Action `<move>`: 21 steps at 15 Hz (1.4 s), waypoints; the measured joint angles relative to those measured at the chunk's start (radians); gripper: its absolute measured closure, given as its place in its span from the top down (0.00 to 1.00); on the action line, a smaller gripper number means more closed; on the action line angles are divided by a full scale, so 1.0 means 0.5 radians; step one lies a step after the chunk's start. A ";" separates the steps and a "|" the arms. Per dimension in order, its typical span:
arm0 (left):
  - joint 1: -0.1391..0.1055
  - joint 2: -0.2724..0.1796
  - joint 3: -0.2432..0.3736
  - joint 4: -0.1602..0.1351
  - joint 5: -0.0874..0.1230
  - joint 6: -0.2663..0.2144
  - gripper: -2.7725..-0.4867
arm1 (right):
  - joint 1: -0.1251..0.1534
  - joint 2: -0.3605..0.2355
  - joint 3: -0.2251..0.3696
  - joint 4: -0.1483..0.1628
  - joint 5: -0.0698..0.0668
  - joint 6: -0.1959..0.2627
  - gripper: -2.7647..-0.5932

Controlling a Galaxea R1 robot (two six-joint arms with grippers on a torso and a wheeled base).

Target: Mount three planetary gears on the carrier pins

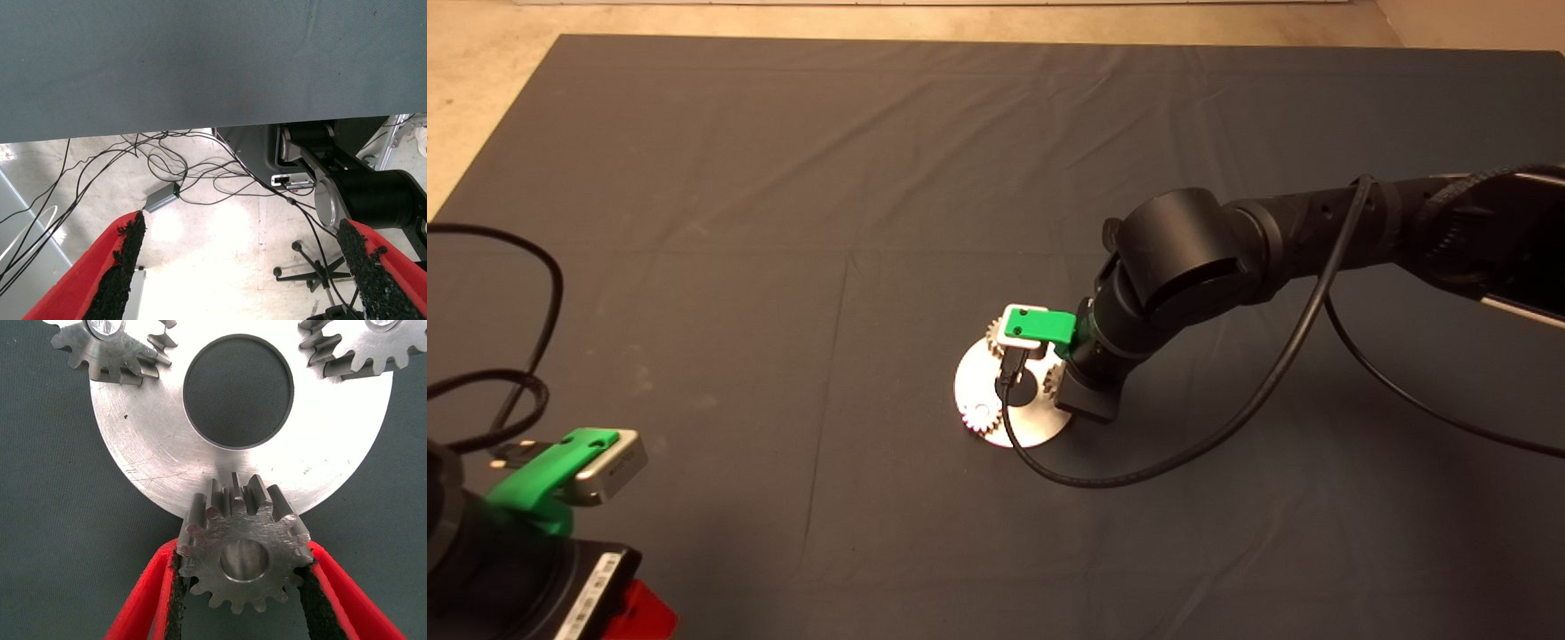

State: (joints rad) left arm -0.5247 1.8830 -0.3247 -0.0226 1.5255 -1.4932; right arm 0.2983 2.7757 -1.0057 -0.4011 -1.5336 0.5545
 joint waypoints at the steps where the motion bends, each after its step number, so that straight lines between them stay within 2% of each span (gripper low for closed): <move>1: 0.000 0.000 0.000 0.000 0.000 0.000 0.68 | -0.002 0.000 -0.005 0.000 0.000 0.000 0.21; 8: 0.000 0.001 0.000 0.000 0.000 0.000 0.68 | -0.031 -0.001 -0.020 -0.023 -0.001 0.000 0.21; 21: 0.000 0.002 0.000 0.000 0.000 0.000 0.68 | -0.032 -0.004 -0.033 -0.030 0.010 0.000 0.21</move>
State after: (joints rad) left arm -0.5247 1.8838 -0.3247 -0.0226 1.5255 -1.4932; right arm 0.2823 2.7738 -1.0221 -0.4160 -1.5288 0.5545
